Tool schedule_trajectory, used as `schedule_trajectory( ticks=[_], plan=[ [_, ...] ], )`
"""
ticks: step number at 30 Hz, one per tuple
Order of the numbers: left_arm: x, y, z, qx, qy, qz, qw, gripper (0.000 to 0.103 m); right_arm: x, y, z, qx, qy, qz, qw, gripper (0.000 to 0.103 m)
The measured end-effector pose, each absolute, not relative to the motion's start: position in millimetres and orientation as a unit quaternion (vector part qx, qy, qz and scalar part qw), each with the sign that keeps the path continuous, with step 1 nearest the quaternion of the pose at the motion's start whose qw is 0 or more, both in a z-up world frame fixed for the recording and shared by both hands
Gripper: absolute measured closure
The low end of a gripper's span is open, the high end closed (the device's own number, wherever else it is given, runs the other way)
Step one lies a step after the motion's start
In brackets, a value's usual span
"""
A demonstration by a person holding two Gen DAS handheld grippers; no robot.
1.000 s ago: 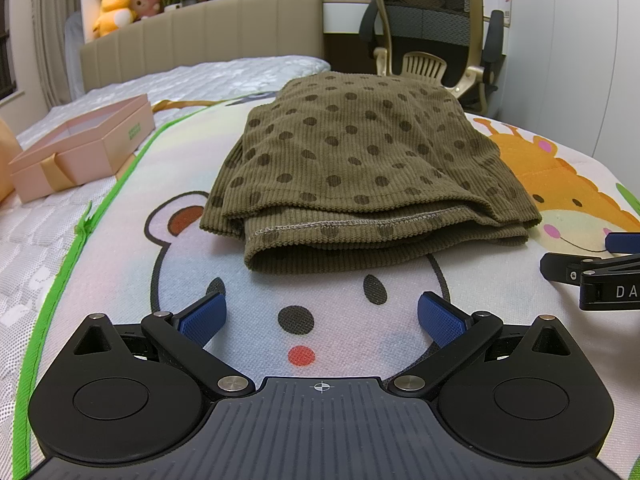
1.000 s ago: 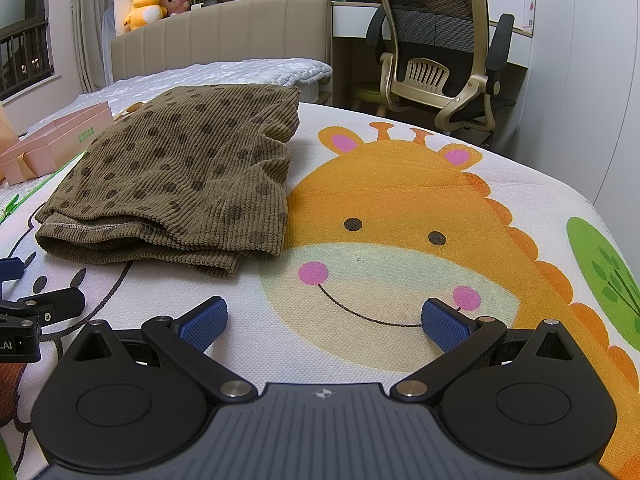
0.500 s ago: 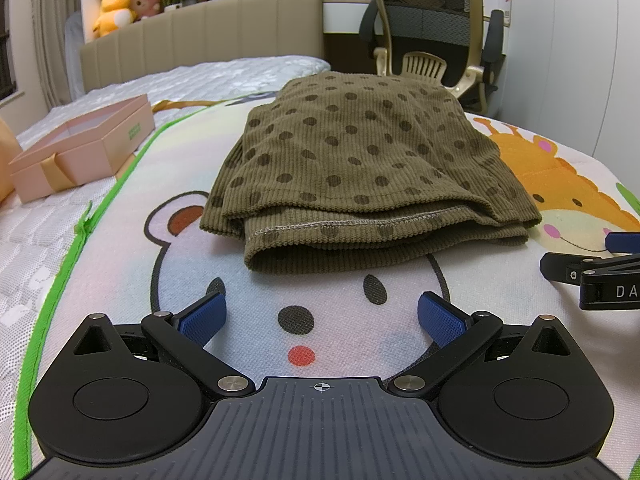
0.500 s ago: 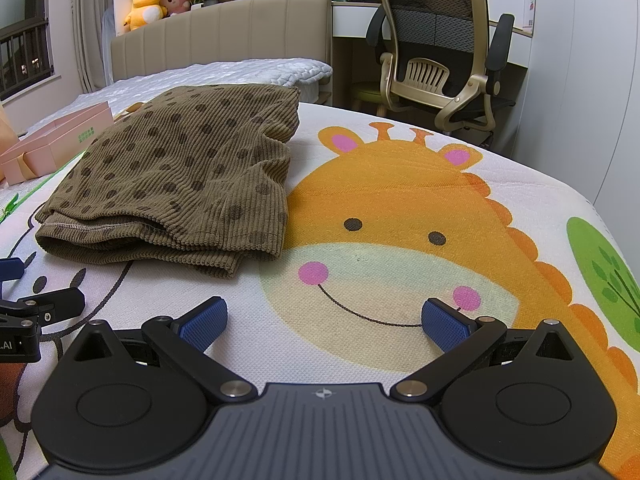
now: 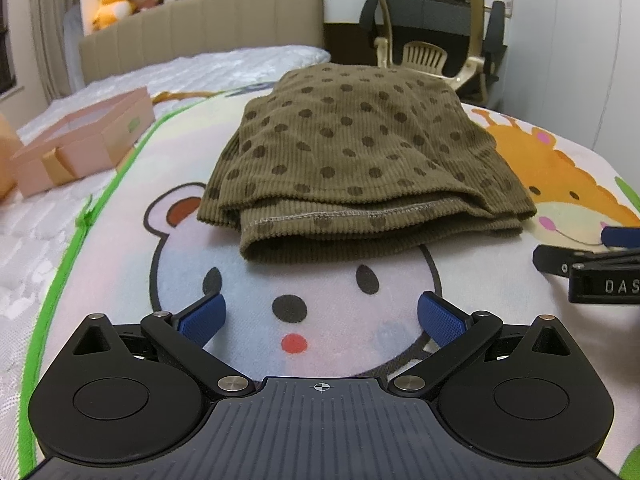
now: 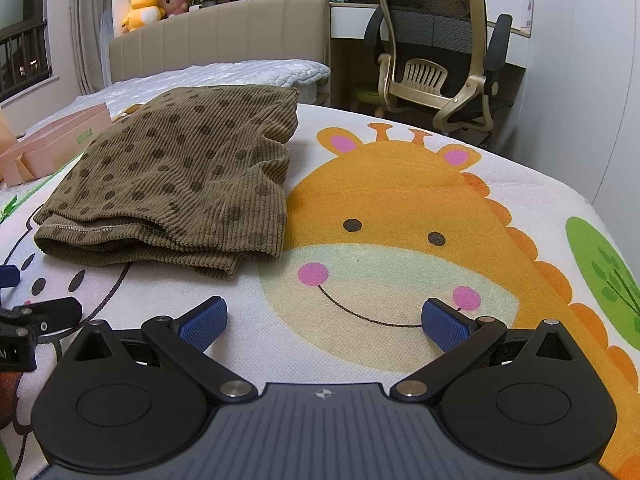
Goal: Fold clothes
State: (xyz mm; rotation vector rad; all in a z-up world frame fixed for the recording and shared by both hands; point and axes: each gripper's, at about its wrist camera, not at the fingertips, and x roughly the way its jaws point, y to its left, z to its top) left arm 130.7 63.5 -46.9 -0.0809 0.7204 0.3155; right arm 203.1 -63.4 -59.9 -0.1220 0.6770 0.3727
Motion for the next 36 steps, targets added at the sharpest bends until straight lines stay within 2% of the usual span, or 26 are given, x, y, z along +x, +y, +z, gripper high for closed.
schedule_trajectory(
  ticks=[8,12,36],
  plan=[
    [115,67,-43,-0.062,0.305,0.167,0.935,0.000,203,-63,-60,-0.058,0.330,0.182,0.924,0.000],
    [104,58,-39,-0.041,0.272,0.176,0.945,0.000,203,-63,-60,-0.057,0.330,0.182,0.924,0.000],
    [109,65,-43,-0.058,0.296,0.171,0.938,0.000,203,-63,-60,-0.056,0.330,0.183,0.924,0.000]
  ],
)
